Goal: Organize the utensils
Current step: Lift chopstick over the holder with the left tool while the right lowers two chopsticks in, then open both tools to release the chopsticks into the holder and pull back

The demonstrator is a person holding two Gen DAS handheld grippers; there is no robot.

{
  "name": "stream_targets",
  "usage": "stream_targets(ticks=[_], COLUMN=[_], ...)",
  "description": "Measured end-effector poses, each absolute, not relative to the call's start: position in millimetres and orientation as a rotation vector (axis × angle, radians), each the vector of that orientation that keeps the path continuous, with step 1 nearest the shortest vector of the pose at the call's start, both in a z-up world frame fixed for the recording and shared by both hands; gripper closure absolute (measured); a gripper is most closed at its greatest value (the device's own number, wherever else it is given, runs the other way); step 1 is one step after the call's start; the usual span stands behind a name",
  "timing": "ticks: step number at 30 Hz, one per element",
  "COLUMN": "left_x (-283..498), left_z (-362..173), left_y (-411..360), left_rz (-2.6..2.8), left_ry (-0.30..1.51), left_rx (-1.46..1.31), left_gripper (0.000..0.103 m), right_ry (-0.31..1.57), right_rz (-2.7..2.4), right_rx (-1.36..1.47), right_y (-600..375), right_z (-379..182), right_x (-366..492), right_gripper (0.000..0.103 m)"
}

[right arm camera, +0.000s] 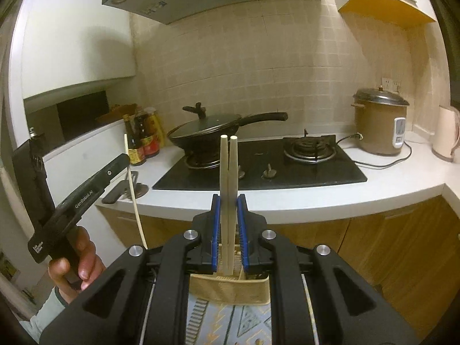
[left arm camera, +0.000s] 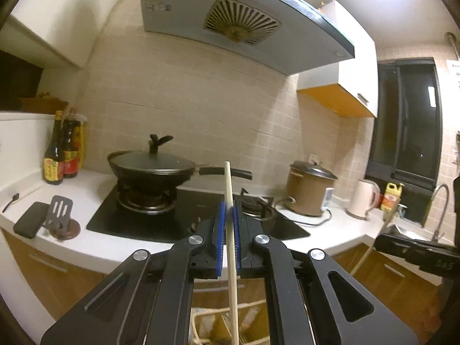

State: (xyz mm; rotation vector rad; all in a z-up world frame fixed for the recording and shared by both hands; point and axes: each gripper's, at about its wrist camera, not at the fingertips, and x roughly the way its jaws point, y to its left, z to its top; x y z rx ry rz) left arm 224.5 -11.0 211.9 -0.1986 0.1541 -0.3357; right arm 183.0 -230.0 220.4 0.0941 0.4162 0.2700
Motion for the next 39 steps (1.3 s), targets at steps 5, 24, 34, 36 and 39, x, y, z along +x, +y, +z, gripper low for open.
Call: stream_targets(ticks=[5,24,34,36,39], left_x=[245,261,237,222,202], left_z=[195,153,158,163,170], left_y=[-13,-39,-14,-8,-4], left_rz=[-0.294,-0.206,-0.281,-0.292,-0.325], left_ry=[0.148,0.108,0.170,0.165,0.174], left_rx=[-0.223,-0.137,-0.188,-0.194,-0.197], left_gripper=[0.100,0.099,0.066,0.062,0.050], right_ry=[0.403,0.464,0.502,0.485,0.476], right_rz=[0.229,0.195,0.239,0.238,0.248], right_rx=[0.075,0.049,0.092,0.101,0.113], right_y=[-233,-233,-240,-242,-245], right_z=[206,150,151,155,161], right_x=[201,239,215,201,180], right_gripper=[0.093,0.093,0.061,0.055,0.055])
